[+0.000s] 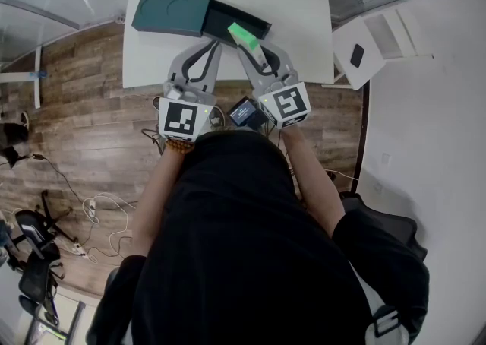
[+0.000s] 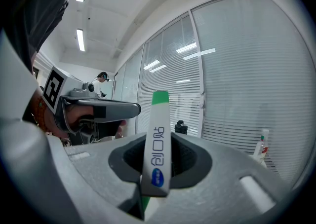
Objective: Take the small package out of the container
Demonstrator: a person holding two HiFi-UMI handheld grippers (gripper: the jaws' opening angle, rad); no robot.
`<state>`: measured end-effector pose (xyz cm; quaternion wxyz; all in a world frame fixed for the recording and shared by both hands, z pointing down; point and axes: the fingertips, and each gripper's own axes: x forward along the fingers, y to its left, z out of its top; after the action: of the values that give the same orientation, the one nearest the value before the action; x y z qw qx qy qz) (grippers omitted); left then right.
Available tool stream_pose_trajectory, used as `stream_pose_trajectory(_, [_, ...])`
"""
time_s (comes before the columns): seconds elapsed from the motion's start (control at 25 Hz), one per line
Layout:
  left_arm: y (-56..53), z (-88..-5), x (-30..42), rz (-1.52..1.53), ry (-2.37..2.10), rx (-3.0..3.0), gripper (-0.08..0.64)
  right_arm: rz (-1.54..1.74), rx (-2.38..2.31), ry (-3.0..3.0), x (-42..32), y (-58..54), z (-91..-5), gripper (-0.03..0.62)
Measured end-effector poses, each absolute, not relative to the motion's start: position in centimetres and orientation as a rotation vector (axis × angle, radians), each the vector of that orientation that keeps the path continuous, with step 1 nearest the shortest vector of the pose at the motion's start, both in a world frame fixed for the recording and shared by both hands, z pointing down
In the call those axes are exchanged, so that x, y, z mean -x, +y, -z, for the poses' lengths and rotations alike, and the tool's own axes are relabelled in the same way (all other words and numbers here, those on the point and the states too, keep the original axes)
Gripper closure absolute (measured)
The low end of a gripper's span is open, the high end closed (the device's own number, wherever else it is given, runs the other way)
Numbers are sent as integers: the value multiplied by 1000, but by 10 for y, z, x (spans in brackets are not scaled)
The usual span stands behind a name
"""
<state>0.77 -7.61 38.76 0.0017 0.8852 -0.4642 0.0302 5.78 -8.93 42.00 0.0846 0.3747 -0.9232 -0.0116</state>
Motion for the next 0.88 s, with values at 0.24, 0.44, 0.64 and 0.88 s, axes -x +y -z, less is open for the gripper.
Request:
stream_pose_trajectory(0.24, [-76,-388,-8,-87,-1460,-2769,549,31,-1096,-2757,-56,-88,-423,511])
stream_pose_trajectory(0.44, [-77,-390,-8,-92,-1460,-2763,549,31,-1078,-2768,-54,-89,-423,512])
stream_pose_trajectory(0.64, [-78,-390,-8,-90,-1464,-2760,549,23,-1074,-2766,-53,-89,-424,512])
stream_pose_trajectory(0.88, [-80,-392,-10,-95,-1458,-2756,549,28,-1069,-2771,-54,-92,-426,512])
